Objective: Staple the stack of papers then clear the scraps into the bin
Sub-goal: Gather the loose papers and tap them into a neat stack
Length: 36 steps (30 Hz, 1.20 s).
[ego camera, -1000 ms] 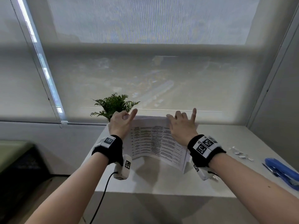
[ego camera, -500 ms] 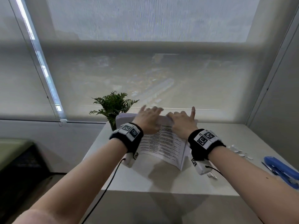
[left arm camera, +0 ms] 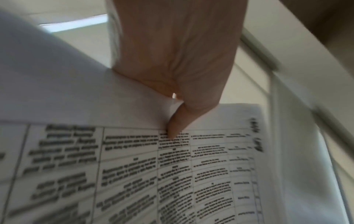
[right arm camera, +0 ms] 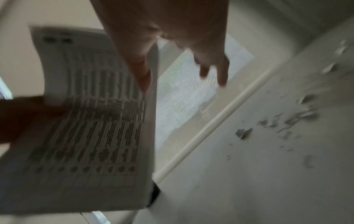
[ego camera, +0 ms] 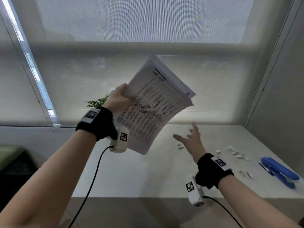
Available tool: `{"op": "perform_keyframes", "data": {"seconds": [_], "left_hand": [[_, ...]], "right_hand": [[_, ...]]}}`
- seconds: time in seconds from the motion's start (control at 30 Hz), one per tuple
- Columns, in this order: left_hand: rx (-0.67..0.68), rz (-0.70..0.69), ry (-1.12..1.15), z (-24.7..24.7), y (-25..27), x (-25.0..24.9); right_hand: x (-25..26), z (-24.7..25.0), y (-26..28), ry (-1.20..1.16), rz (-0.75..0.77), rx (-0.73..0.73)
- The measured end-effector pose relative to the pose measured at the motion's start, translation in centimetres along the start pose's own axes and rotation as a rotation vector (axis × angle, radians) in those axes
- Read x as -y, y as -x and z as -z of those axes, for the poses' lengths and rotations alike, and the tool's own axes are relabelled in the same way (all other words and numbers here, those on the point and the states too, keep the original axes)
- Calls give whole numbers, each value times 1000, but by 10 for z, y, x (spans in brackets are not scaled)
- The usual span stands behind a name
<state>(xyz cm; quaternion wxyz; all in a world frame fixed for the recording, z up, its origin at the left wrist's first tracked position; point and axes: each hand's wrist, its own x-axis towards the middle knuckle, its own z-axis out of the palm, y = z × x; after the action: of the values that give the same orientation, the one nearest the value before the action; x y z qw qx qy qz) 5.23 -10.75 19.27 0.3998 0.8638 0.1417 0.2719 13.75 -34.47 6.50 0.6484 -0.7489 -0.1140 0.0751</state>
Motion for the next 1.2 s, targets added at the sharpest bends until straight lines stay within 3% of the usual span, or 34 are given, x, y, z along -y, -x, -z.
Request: {"op": "perform_keyframes", "data": {"seconds": [0.1,0.17,0.3,0.47,0.67,0.73,0.8,0.9,1.0,1.2], "left_hand": [[66,114,273,0,19,9],[96,140,337,-8,30,23],[-101,154,362,-34,45,52],[-289,152,215,-68,72,56],[-268,198,244,-86,96,76],[-266,214,268,-84,94,80],[-242,219,281,-83,91,82],[-226,219,276,-81,90,83],[-219,240,316,-81,91,87],[-148,257,338,-83,93,95]], "right_hand": [[21,-13,-8,-164,-199,261],[34,-18,-10,-278,-220,356],[44,-25,-11,-478,-70,253],[34,-39,-3,-368,22,137],[18,-38,3,-156,108,99],[28,-33,-1,-41,225,-9],[44,-29,-4,144,440,-100],[64,-27,-5,609,716,-88],[71,-27,-11,781,705,-65],[66,-32,-24,507,606,-88]]}}
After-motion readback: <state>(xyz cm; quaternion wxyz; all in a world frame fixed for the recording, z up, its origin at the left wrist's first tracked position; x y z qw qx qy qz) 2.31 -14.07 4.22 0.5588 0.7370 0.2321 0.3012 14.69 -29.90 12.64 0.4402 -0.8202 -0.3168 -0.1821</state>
